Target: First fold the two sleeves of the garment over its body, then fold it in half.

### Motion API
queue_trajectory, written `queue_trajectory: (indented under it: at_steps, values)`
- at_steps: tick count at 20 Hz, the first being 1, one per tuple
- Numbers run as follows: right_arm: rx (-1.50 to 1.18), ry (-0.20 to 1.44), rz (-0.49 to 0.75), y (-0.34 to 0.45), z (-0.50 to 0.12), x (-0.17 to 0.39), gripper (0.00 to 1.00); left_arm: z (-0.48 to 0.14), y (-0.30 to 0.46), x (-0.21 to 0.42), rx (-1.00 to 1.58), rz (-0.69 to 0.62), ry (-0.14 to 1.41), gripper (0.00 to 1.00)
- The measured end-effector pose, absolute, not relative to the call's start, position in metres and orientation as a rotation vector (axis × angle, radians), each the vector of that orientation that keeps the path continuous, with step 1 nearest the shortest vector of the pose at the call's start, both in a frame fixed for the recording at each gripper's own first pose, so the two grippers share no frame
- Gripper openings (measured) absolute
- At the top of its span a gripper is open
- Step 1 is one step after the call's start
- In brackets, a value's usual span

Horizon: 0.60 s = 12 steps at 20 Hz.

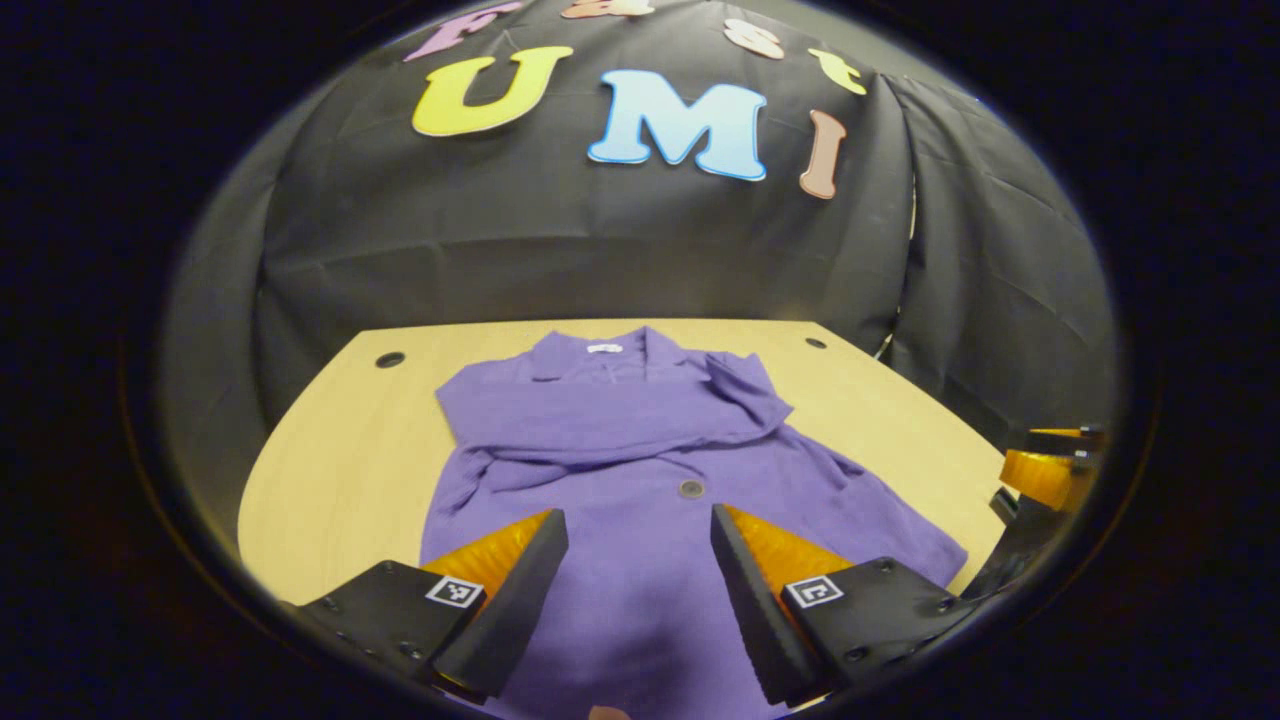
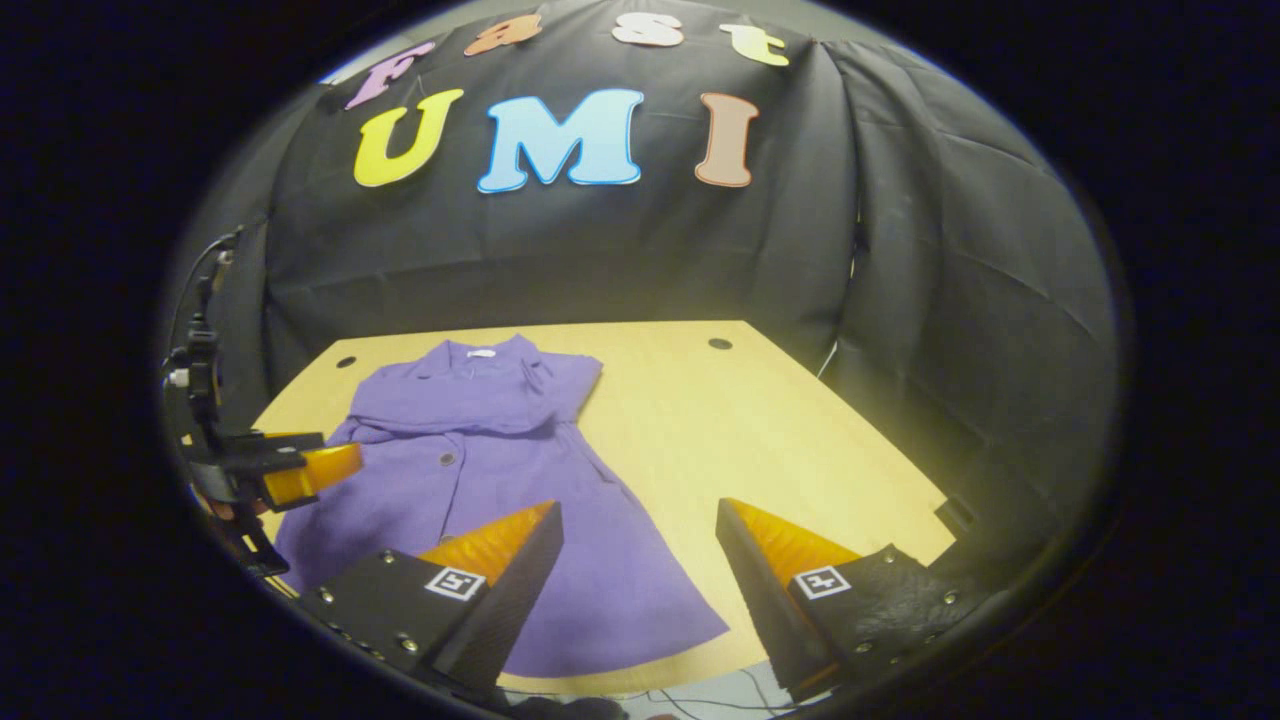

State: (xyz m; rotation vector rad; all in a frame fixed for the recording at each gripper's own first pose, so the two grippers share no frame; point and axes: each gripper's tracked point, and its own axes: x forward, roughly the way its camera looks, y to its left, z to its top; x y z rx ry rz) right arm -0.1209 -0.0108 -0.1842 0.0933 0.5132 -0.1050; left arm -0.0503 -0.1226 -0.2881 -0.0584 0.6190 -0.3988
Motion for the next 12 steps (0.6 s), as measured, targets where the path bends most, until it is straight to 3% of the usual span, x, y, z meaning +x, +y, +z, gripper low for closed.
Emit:
queue_trajectory:
  at_steps: [1,4,12]
  values:
    - [0.093,0.52,-0.102,-0.013,-0.189,-0.123,0.96,-0.291,-0.111,-0.061,-0.055,-0.379,0.623,0.94]
    - [0.082,0.544,-0.087,-0.019,-0.2,-0.128,0.96,-0.305,-0.076,-0.092,-0.026,-0.306,0.669,0.89]
    - [0.099,0.631,-0.033,-0.038,-0.247,-0.143,0.98,-0.313,-0.031,-0.152,-0.018,-0.243,0.744,0.94]
